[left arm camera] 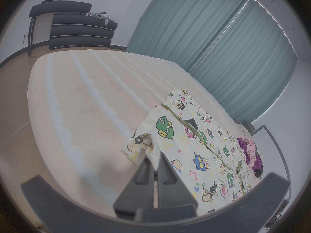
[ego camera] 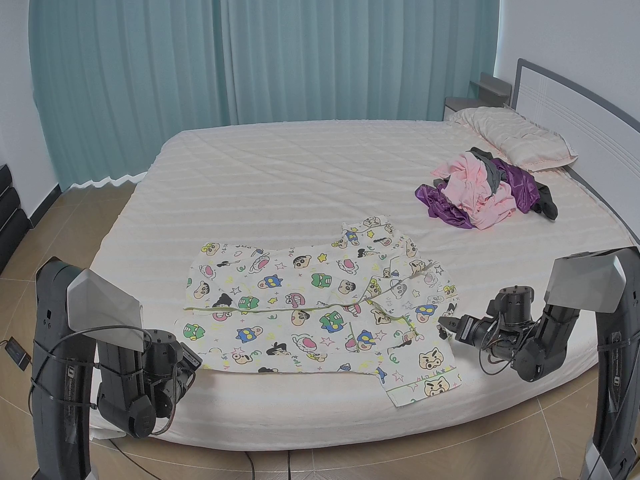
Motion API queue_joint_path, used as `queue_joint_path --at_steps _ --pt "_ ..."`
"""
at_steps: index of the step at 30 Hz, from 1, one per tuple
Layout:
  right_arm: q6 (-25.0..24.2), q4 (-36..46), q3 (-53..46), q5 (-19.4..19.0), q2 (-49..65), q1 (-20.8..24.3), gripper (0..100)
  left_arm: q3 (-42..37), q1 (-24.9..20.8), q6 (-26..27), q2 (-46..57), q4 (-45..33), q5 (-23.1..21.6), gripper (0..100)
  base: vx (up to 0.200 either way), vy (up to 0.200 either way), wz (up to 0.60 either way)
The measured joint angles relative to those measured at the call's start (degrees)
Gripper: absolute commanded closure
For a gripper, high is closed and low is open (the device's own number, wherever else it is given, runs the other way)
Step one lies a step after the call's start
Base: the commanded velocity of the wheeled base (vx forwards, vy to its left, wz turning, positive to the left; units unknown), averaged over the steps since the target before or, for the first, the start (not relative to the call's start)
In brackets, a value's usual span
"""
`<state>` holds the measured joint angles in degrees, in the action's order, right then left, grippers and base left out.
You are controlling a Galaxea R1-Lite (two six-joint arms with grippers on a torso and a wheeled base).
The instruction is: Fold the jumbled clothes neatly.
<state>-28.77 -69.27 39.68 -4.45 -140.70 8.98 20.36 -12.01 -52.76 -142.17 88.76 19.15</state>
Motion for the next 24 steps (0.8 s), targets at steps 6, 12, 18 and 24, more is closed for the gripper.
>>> queue_joint_path --at_steps 6,12,18,24 --pt "2.1 -0.6 -3.6 -1.0 2.9 -3.8 0 0.0 0.0 -0.1 -0.3 0.0 -0.1 100 0.000 0.000 0.00" --pt "8.5 -4.8 -12.2 -6.2 5.1 -4.6 0 0.0 0.0 -0.2 -0.4 0.0 -0.3 100 0.000 0.000 0.00" --pt "14.6 -14.8 -19.5 -12.1 3.8 -3.1 0 -0.2 -0.1 -0.2 -0.5 0.0 -0.3 100 0.000 0.000 0.00" --pt "16.1 -15.6 -20.2 -13.5 -0.1 1.4 0 -0.3 -0.1 -0.2 -0.5 0.0 -0.3 100 0.000 0.000 0.00"
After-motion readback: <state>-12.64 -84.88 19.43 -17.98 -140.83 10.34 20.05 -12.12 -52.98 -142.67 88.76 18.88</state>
